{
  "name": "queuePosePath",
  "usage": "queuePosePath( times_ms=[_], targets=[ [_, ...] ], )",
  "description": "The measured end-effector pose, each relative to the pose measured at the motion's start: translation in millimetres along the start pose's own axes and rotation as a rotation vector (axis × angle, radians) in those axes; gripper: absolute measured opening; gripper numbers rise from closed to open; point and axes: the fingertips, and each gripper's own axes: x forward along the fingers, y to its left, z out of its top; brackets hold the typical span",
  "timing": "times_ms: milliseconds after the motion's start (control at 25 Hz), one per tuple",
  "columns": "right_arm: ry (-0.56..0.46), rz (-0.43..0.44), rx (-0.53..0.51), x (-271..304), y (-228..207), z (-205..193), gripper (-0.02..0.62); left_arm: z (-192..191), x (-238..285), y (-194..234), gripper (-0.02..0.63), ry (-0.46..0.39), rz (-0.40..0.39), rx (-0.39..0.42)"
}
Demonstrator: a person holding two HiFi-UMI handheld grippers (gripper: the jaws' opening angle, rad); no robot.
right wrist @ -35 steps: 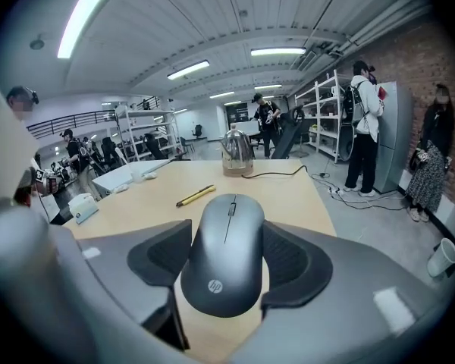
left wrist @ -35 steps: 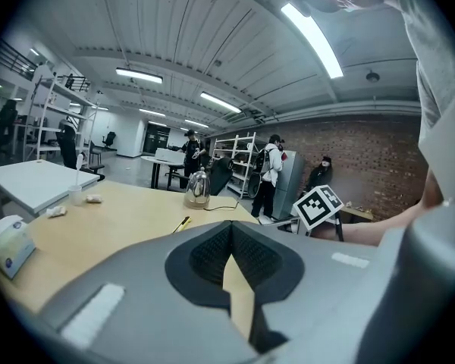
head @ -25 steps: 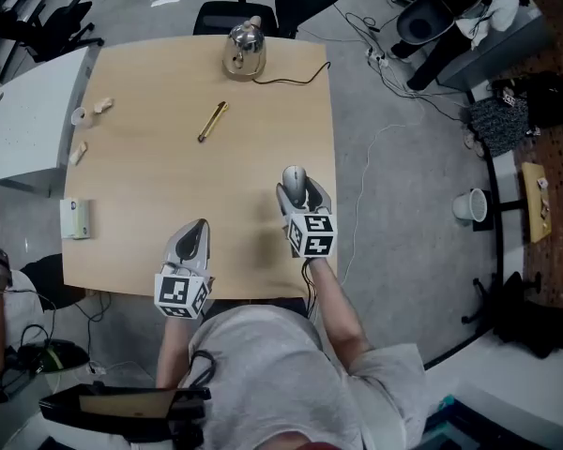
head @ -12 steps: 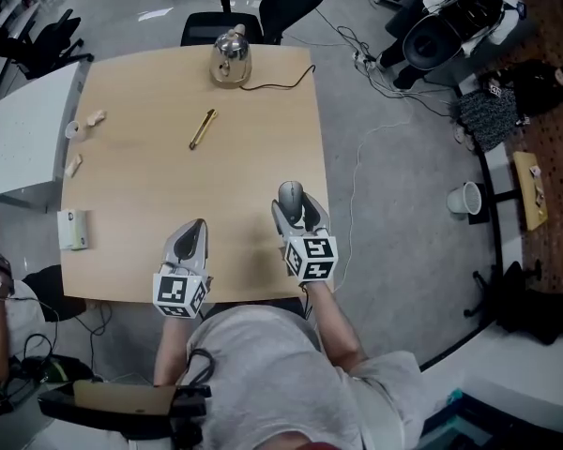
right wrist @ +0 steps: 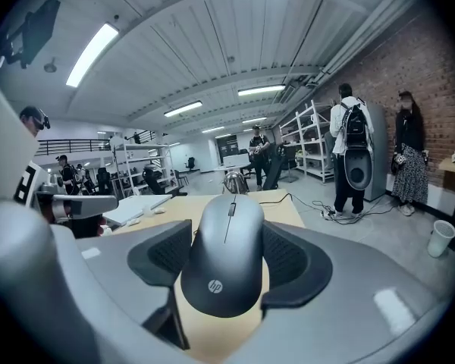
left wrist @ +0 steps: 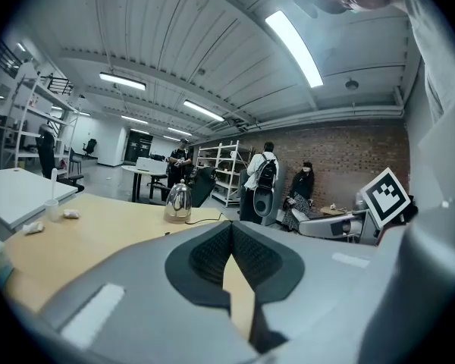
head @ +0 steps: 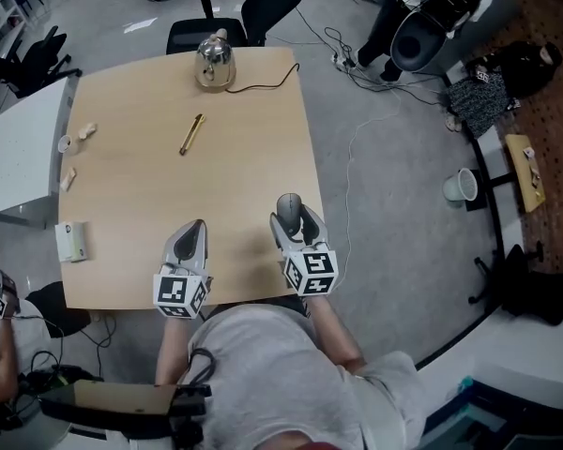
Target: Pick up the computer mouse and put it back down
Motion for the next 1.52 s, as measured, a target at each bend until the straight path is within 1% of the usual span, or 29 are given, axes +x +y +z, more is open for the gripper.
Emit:
queuePosePath(
  times_ms=[280, 560, 640, 720, 800, 920, 1000, 1200, 1360, 1520],
  targets=[
    [-0.001, -0.007, 0.031, -19, 2, -10, 0.296, -2, 2, -3, 0.020, -0.001, -0.009, 0.011],
    [-0.011, -0.003, 0.012, -26, 2, -8, 0.296, -4, 0, -9, 0.020, -0.001, -0.019, 0.012],
    [-0.013, -0.003, 0.005, -26, 1, -7, 0.296, -4, -1, -11, 0.020, 0.004, -0.025, 0.027],
    [-0.014, -0.001, -0.001, -27, 0, -6, 0.296, -6, -1, -14, 0.018, 0.017, -0.026, 0.065],
    [-0.016, 0.000, -0.003, -28, 0, -7, 0.296, -4, -2, -15, 0.018, 0.009, -0.013, 0.084],
    [-0.012, 0.004, -0.005, -31, 0, -8, 0.295, 2, -4, -18, 0.020, -0.024, -0.003, 0.078],
    [-0.008, 0.012, -0.008, -32, 2, -10, 0.296, 2, -6, -20, 0.020, -0.030, -0.001, 0.087],
    [-0.002, 0.041, -0.026, -33, 10, -8, 0.295, 1, -13, -19, 0.020, -0.031, 0.018, 0.065],
    [0.005, 0.076, -0.043, -27, 21, -7, 0.295, 0, -22, -11, 0.020, -0.037, 0.054, 0.042],
    [0.004, 0.133, -0.069, -18, 38, -4, 0.295, -4, -35, -1, 0.020, -0.040, 0.104, 0.030]
  ],
)
